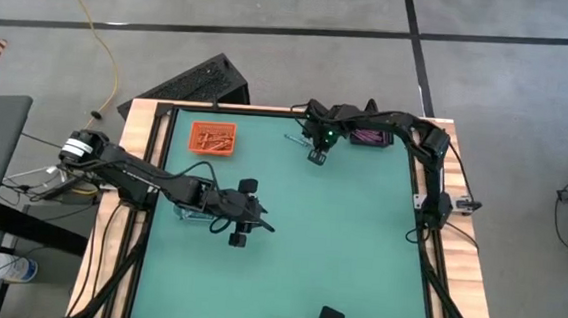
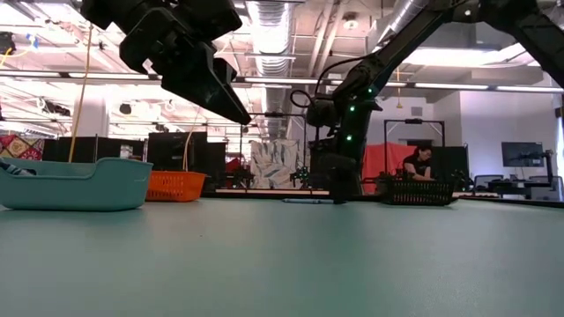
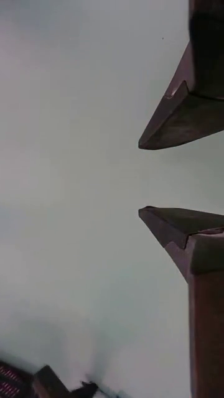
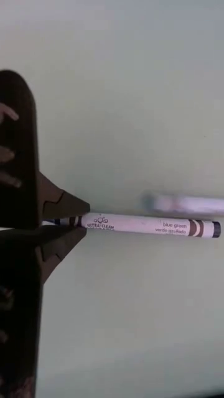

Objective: Sort crayons
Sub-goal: Put the blue crayon into the blue bin

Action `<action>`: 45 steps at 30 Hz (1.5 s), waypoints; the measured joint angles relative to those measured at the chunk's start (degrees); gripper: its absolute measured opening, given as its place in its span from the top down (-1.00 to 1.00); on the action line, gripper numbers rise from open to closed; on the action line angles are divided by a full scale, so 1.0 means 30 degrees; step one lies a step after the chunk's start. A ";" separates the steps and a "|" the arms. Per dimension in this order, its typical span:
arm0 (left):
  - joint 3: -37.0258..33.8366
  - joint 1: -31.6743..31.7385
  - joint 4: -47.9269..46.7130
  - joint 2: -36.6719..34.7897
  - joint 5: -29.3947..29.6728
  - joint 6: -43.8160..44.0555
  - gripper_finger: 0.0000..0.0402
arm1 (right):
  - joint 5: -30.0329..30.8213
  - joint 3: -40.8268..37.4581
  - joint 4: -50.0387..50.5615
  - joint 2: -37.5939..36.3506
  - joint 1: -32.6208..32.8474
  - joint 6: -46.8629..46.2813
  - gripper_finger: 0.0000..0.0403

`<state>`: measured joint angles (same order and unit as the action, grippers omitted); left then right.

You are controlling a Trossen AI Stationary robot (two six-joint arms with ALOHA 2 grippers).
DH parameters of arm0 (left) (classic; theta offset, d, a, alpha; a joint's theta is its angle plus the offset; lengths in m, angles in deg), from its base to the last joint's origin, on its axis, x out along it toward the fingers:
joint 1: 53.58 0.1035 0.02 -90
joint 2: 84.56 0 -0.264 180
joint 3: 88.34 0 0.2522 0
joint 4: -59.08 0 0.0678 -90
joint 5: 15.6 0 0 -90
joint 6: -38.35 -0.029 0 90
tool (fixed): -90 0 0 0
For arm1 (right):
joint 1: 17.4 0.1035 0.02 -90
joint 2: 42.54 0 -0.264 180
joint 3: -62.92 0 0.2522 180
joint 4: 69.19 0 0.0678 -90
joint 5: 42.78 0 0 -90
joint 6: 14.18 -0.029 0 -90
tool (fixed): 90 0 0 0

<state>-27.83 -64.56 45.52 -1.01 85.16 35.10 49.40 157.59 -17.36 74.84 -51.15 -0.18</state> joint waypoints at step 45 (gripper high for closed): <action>-0.0007 0.0297 0.5755 -0.8177 0.3741 -0.8736 0.25 | 0.0619 0.0085 -0.2402 -1.2609 0.8180 0.1779 1.00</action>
<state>-27.86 -63.67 62.79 -25.54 96.39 8.89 51.26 157.84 -24.57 37.01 -26.61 5.16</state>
